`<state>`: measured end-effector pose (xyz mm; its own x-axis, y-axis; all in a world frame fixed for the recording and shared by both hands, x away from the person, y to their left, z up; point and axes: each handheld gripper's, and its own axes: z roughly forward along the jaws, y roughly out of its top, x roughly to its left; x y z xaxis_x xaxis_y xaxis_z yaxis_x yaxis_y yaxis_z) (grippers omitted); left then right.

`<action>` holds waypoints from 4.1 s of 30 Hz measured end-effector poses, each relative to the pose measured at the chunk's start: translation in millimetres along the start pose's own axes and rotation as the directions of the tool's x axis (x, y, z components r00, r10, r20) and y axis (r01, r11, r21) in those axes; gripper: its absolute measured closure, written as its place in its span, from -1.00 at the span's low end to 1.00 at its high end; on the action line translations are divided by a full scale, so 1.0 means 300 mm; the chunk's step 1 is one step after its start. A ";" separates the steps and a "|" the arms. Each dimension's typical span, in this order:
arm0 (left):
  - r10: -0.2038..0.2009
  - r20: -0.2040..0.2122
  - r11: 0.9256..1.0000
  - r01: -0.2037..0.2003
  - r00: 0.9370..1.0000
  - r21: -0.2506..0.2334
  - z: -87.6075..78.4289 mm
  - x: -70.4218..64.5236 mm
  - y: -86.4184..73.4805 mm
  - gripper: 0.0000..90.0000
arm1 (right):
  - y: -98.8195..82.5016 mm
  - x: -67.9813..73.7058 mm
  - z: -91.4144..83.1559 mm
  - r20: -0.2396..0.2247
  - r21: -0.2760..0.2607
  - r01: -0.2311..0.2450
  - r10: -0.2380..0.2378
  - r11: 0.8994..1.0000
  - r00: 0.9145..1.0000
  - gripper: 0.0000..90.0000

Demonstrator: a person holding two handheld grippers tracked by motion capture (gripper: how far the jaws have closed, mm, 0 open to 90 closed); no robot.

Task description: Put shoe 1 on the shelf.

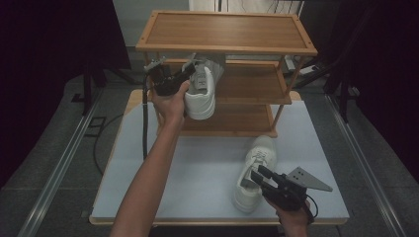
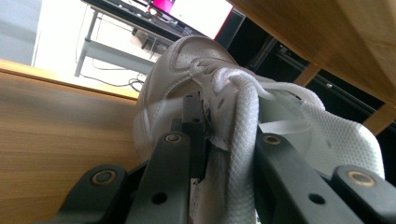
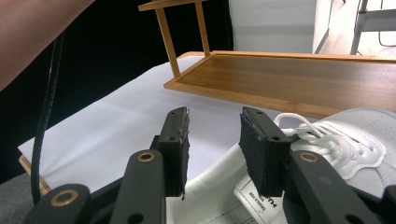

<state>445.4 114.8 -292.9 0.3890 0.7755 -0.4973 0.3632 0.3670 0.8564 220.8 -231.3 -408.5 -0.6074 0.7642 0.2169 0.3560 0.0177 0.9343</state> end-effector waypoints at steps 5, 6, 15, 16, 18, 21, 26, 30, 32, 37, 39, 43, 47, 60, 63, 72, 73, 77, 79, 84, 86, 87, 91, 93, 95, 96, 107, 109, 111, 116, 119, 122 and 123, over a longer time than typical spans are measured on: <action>0.012 -0.036 1.000 -0.012 0.999 0.004 0.022 0.006 -0.006 0.79 | -0.002 0.000 0.002 0.002 0.002 0.003 -0.003 1.000 1.000 0.37; 0.018 -0.046 1.000 -0.018 0.999 0.006 0.028 0.006 -0.007 0.78 | -0.003 0.000 0.003 0.003 0.004 0.001 -0.001 1.000 1.000 0.37; 0.026 -0.087 0.999 -0.023 0.996 0.039 0.066 0.015 -0.019 0.75 | -0.005 0.011 0.004 0.002 0.005 0.010 -0.010 1.000 1.000 0.37; 0.038 -0.093 0.999 -0.034 0.995 0.040 0.068 0.012 -0.017 0.75 | -0.006 0.010 0.003 0.003 0.005 0.009 -0.009 1.000 1.000 0.37; 0.047 -0.102 0.998 -0.042 0.994 0.044 0.075 0.009 -0.016 0.74 | -0.007 0.009 0.004 0.004 0.007 0.009 -0.009 1.000 1.000 0.37; 0.028 -0.106 0.999 -0.024 0.994 0.041 0.079 0.009 -0.015 0.68 | -0.009 0.010 0.007 0.001 0.010 0.013 -0.013 1.000 1.000 0.37; 0.018 -0.087 0.999 -0.015 0.996 0.034 0.085 0.010 -0.014 0.47 | -0.009 0.014 0.007 0.003 0.012 0.016 -0.016 1.000 1.000 0.37; 0.034 -0.075 0.999 -0.034 0.997 0.013 0.087 0.004 -0.007 0.34 | -0.013 0.017 0.012 0.006 0.017 0.025 -0.025 1.000 1.000 0.36; 0.053 -0.063 0.998 -0.052 0.997 0.018 0.089 -0.002 -0.004 0.25 | -0.017 0.021 0.017 0.005 0.026 0.030 -0.030 0.999 1.000 0.36; 0.061 -0.043 0.998 -0.061 0.997 0.010 0.086 -0.002 -0.002 0.09 | -0.018 0.022 0.019 0.005 0.028 0.033 -0.033 0.999 0.999 0.36; 0.059 -0.039 0.998 -0.059 0.998 0.008 0.084 -0.004 0.000 0.04 | -0.019 0.021 0.018 0.007 0.028 0.034 -0.034 0.999 0.999 0.36; 0.067 -0.044 0.998 -0.067 0.997 -0.008 0.075 -0.009 0.003 -0.01 | -0.022 0.019 0.021 0.009 0.033 0.033 -0.033 0.999 0.999 0.36; 0.037 -0.019 0.999 -0.038 0.999 -0.032 0.057 -0.003 0.018 -0.12 | -0.023 0.018 0.022 0.008 0.034 0.032 -0.033 0.999 0.999 0.36; 0.063 0.045 0.998 -0.064 0.997 0.002 -0.018 -0.029 0.024 -0.10 | -0.028 0.023 0.028 0.007 0.040 0.034 -0.034 0.999 0.999 0.36; 0.069 0.051 0.998 -0.069 0.996 0.005 -0.044 -0.031 0.012 -0.04 | -0.029 0.025 0.029 0.006 0.041 0.037 -0.037 0.998 0.999 0.36; 0.081 0.115 0.997 -0.083 0.990 0.006 -0.152 -0.032 -0.047 0.34 | -0.031 0.036 0.034 0.000 0.045 0.045 -0.045 0.998 0.999 0.36; 0.083 0.123 0.996 -0.084 0.989 0.005 -0.161 -0.032 -0.051 0.37 | -0.031 0.036 0.034 -0.001 0.045 0.045 -0.045 0.998 0.999 0.36; 0.108 0.155 0.994 -0.110 0.982 0.002 -0.207 -0.035 -0.076 0.53 | -0.034 0.042 0.039 -0.003 0.049 0.048 -0.048 0.998 0.999 0.35; 0.123 0.175 0.992 -0.126 0.977 0.006 -0.225 -0.040 -0.090 0.64 | -0.035 0.046 0.041 -0.005 0.052 0.051 -0.051 0.997 0.999 0.35; 0.162 0.221 0.982 -0.178 0.962 0.055 -0.223 -0.065 -0.140 0.78 | -0.034 0.047 0.041 -0.005 0.052 0.052 -0.052 0.997 0.999 0.35; 0.171 0.232 0.979 -0.192 0.958 0.071 -0.209 -0.069 -0.159 0.80 | -0.034 0.047 0.041 -0.005 0.051 0.053 -0.053 0.997 0.999 0.35; 0.167 0.240 0.980 -0.188 0.956 0.068 -0.204 -0.069 -0.164 0.83 | -0.034 0.047 0.041 -0.005 0.051 0.053 -0.053 0.997 0.999 0.35; 0.171 0.243 0.979 -0.193 0.955 0.067 -0.197 -0.073 -0.162 0.84 | -0.035 0.047 0.042 -0.006 0.054 0.054 -0.053 0.997 0.999 0.35; 0.160 0.245 0.981 -0.181 0.956 0.067 -0.192 -0.071 -0.161 0.83 | -0.035 0.046 0.042 -0.014 0.054 0.045 -0.044 0.998 0.999 0.35; 0.165 0.236 0.981 -0.185 0.958 0.062 -0.186 -0.074 -0.162 0.83 | -0.034 0.047 0.042 -0.031 0.050 0.028 -0.026 0.998 0.999 0.35; 0.166 0.231 0.981 -0.184 0.959 0.062 -0.183 -0.075 -0.161 0.83 | -0.033 0.049 0.041 -0.031 0.054 0.036 -0.034 0.998 0.999 0.35; 0.138 0.237 0.986 -0.156 0.962 0.062 -0.164 -0.085 -0.148 0.73 | -0.028 0.049 0.034 -0.046 0.044 0.020 -0.018 0.999 0.999 0.35; 0.124 0.241 0.987 -0.144 0.962 0.065 -0.172 -0.083 -0.149 0.61 | -0.026 0.052 0.034 -0.046 0.044 0.027 -0.025 0.999 0.999 0.35; 0.130 0.232 0.987 -0.148 0.964 0.064 -0.185 -0.081 -0.154 0.47 | -0.027 0.051 0.034 -0.047 0.046 0.027 -0.025 0.999 0.999 0.35; 0.137 0.223 0.986 -0.154 0.965 0.061 -0.238 -0.056 -0.178 0.19 | -0.026 0.053 0.036 -0.042 0.050 0.030 -0.028 0.998 0.999 0.35; 0.143 0.226 0.984 -0.163 0.964 0.070 -0.276 -0.041 -0.198 0.09 | -0.028 0.056 0.039 -0.042 0.051 0.033 -0.031 0.998 0.999 0.38; 0.147 0.224 0.983 -0.167 0.964 0.076 -0.317 -0.026 -0.221 0.02 | -0.029 0.065 0.039 -0.044 0.047 0.041 -0.039 0.998 0.998 0.50; 0.148 0.222 0.982 -0.169 0.964 0.078 -0.333 -0.020 -0.233 0.01 | -0.029 0.068 0.039 -0.046 0.046 0.042 -0.040 0.998 0.998 0.55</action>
<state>333.2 135.7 -335.8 0.6169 0.6875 -0.3831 0.3572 0.1892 0.9147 213.8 -208.3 -415.4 -0.6534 0.7322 0.1924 0.3628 0.0798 0.9285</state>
